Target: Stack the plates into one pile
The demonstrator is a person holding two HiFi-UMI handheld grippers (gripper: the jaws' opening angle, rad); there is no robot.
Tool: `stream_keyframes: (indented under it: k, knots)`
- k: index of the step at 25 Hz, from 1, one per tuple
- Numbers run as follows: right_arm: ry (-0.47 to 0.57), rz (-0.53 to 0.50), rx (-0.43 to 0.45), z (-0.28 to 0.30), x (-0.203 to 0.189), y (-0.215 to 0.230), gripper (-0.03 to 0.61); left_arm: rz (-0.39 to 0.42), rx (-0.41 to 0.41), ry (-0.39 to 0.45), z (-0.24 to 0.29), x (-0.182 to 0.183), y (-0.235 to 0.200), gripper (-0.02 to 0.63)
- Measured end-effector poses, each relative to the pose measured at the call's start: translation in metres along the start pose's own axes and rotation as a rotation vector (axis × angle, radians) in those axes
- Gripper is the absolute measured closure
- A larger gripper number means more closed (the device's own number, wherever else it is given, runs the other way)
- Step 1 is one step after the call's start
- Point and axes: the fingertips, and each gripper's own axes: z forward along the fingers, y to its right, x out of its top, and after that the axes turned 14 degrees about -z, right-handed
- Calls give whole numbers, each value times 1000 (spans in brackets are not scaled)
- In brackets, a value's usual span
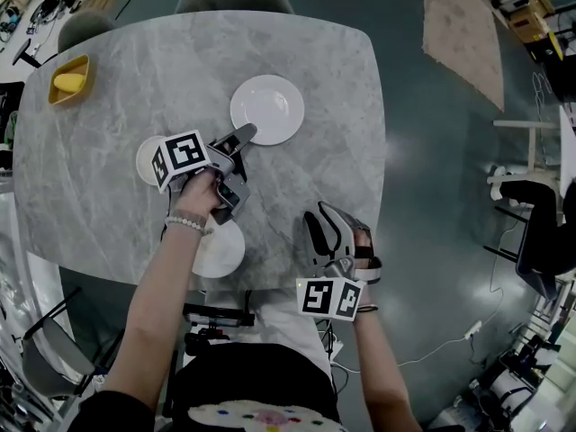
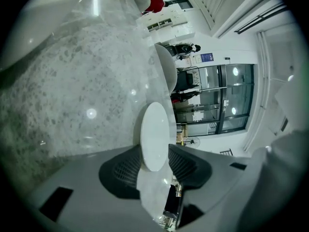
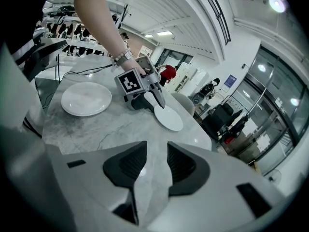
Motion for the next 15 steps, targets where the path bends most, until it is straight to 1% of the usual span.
stream_keyframes:
  k: [7,12,15]
  knots:
    - [-3,-20,2,2,-4,2,445,-2,45,15,-3,4,-8,572]
    - [-4,-48,0,5,-8,6,445,-9,9,24,-6,6,2,589]
    - [-5,-83,-6,8,-10,11,445,-12,-17,22,-6,4,9,589]
